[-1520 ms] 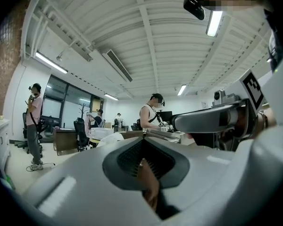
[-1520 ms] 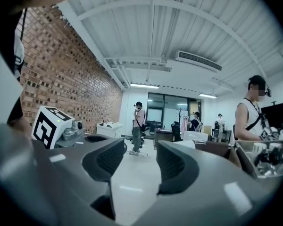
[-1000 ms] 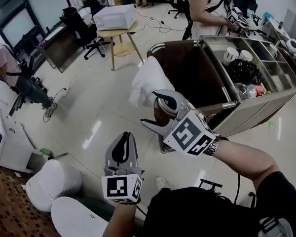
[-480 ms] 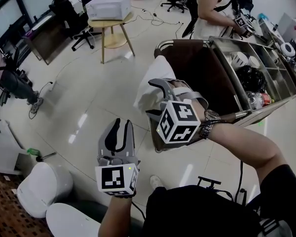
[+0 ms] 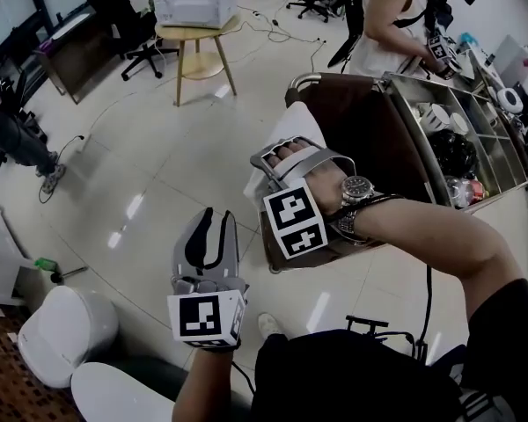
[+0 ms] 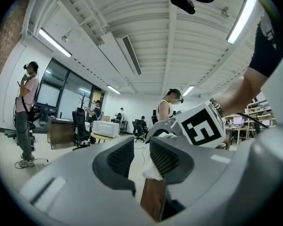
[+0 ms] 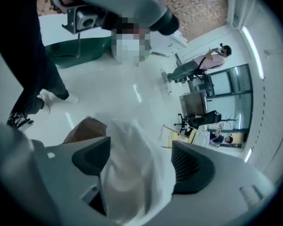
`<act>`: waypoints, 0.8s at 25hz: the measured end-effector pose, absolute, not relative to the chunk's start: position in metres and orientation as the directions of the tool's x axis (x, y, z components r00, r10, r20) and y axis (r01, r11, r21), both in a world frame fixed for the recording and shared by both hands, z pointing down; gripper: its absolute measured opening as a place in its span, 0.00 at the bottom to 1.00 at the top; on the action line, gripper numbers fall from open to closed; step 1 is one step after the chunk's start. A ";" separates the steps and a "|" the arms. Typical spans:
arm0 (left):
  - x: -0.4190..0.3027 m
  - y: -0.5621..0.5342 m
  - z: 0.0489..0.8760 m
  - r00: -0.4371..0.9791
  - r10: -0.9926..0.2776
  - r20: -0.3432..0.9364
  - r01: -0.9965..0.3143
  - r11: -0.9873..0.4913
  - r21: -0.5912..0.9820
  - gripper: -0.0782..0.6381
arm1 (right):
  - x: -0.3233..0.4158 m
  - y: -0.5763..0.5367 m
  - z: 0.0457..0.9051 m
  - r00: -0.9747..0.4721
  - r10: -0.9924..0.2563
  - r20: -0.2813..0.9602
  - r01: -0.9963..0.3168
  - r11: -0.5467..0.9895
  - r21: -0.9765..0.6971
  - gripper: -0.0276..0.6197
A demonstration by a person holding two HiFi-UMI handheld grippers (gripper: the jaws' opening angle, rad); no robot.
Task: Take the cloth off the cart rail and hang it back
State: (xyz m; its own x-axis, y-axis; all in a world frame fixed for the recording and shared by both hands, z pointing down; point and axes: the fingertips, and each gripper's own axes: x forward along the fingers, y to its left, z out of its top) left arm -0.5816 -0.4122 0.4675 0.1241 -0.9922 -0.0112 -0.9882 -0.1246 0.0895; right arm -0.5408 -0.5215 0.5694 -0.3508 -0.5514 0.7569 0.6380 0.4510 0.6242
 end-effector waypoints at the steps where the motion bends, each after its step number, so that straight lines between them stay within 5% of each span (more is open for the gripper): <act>1: -0.584 -0.413 0.469 0.121 -0.993 -0.010 -0.988 -0.121 0.090 0.23 | -0.541 -0.525 0.576 -0.329 -0.560 0.760 0.667 0.432 0.607 0.65; 7: -0.598 -0.415 0.482 0.114 -0.993 0.005 -0.988 -0.113 0.101 0.23 | -0.540 -0.541 0.607 -0.213 -0.582 0.785 0.755 0.411 0.510 0.64; 13: -0.601 -0.418 0.486 0.118 -0.993 0.012 -0.987 -0.116 0.108 0.23 | -0.541 -0.546 0.603 -0.199 -0.601 0.774 0.756 0.408 0.511 0.16; 20: -0.595 -0.421 0.483 0.133 -0.991 0.011 -0.986 -0.132 0.101 0.23 | -0.560 -0.536 0.561 -0.363 -0.587 0.724 0.590 0.456 0.666 0.08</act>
State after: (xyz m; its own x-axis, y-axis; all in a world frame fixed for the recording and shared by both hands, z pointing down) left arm -0.5952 -0.4213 0.4831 0.1334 -0.9910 0.0105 -0.9862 -0.1317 0.1006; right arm -0.5596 -0.5356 0.5613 -0.3634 -0.5869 0.7235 0.5897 0.4563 0.6664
